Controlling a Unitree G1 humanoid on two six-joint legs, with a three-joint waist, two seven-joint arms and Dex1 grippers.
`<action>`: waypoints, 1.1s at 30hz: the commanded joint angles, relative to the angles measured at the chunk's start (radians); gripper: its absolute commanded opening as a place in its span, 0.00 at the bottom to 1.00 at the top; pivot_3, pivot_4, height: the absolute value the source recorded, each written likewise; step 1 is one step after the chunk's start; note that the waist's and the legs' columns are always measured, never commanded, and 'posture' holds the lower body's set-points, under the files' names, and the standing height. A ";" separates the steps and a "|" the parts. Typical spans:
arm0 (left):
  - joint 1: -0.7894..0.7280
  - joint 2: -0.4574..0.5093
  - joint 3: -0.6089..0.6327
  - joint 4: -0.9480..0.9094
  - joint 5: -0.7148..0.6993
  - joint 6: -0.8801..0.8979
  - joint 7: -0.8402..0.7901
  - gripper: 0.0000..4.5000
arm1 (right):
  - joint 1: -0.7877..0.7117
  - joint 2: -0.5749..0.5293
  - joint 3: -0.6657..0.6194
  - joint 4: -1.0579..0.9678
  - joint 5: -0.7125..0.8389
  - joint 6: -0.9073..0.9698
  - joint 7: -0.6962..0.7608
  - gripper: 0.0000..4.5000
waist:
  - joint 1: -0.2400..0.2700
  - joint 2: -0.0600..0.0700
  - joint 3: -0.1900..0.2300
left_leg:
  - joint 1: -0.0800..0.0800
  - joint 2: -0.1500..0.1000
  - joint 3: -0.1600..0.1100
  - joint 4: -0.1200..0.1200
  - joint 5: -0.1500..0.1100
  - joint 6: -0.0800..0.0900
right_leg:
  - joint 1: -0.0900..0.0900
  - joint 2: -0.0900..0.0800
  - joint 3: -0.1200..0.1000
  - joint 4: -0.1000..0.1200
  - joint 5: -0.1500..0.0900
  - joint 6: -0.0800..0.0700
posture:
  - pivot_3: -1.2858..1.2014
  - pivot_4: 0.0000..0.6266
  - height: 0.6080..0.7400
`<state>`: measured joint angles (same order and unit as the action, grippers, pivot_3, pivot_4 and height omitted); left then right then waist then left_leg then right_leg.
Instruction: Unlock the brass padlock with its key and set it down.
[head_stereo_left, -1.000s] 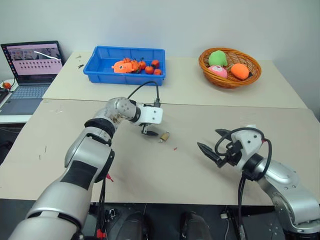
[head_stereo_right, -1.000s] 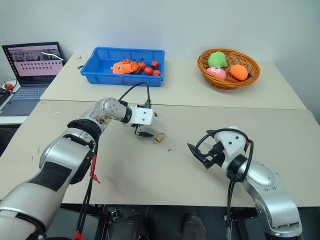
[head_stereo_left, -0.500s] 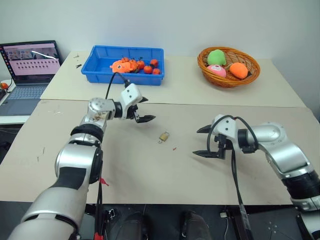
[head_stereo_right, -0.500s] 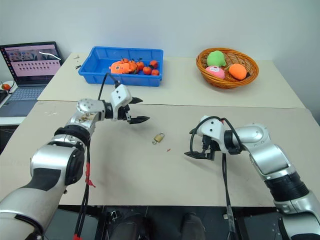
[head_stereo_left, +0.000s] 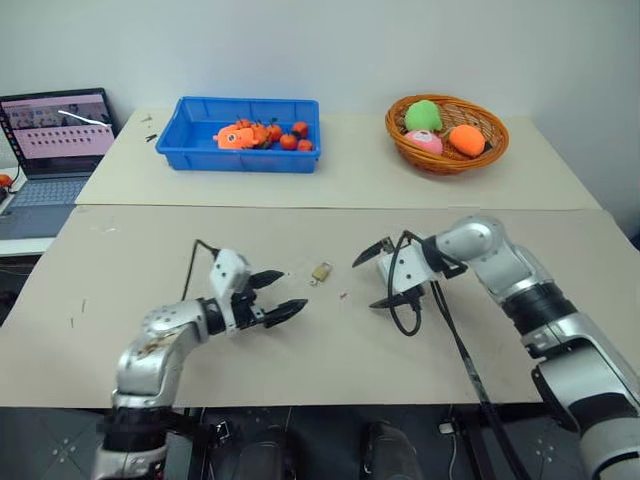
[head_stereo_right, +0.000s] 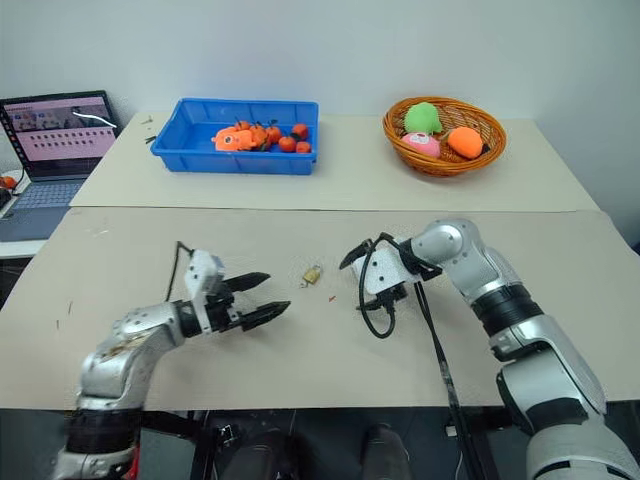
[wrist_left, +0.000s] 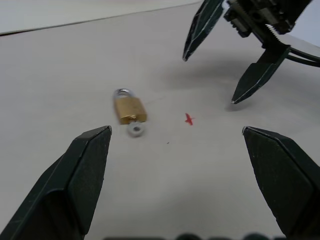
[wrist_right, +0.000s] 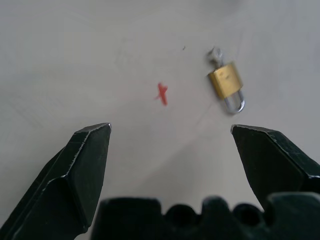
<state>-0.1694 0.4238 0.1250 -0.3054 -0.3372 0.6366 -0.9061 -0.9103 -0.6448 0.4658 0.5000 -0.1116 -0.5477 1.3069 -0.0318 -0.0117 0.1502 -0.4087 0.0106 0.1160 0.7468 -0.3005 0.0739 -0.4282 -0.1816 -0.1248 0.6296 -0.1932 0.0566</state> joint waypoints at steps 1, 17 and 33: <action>0.042 0.041 0.016 -0.076 -0.038 0.002 0.023 0.99 | -0.058 0.034 -0.027 0.020 0.050 -0.068 0.039 1.00 | 0.000 0.001 0.001 | 0.003 0.000 0.000 -0.001 0.000 0.000 | 0.002 0.000 0.000 0.000 0.000 -0.001 | 0.52 0.24 0.64; 0.255 0.114 0.030 -0.212 -0.091 -0.068 0.062 0.99 | -0.402 0.219 -0.017 0.718 0.101 0.077 0.256 1.00 | -0.017 0.006 0.004 | 0.004 0.003 0.000 -0.006 -0.003 -0.005 | -0.001 0.004 0.000 0.001 -0.004 -0.007 | 0.52 0.24 0.64; 0.595 0.088 0.127 -0.435 -0.126 -0.089 0.214 0.99 | -0.470 0.414 -0.081 0.808 -0.066 -0.089 0.095 1.00 | -0.013 0.008 0.005 | 0.001 0.004 0.002 -0.013 0.000 -0.010 | -0.009 0.005 0.002 0.002 -0.006 -0.010 | 0.52 0.24 0.64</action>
<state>0.4115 0.5109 0.2244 -0.6839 -0.4398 0.5712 -0.7030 -1.3424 -0.2416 0.4126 1.3085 -0.1669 -0.6148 1.4322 -0.0448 -0.0039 0.1549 -0.4074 0.0150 0.1185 0.7340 -0.3008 0.0643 -0.4369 -0.1765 -0.1227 0.6320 -0.1997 0.0460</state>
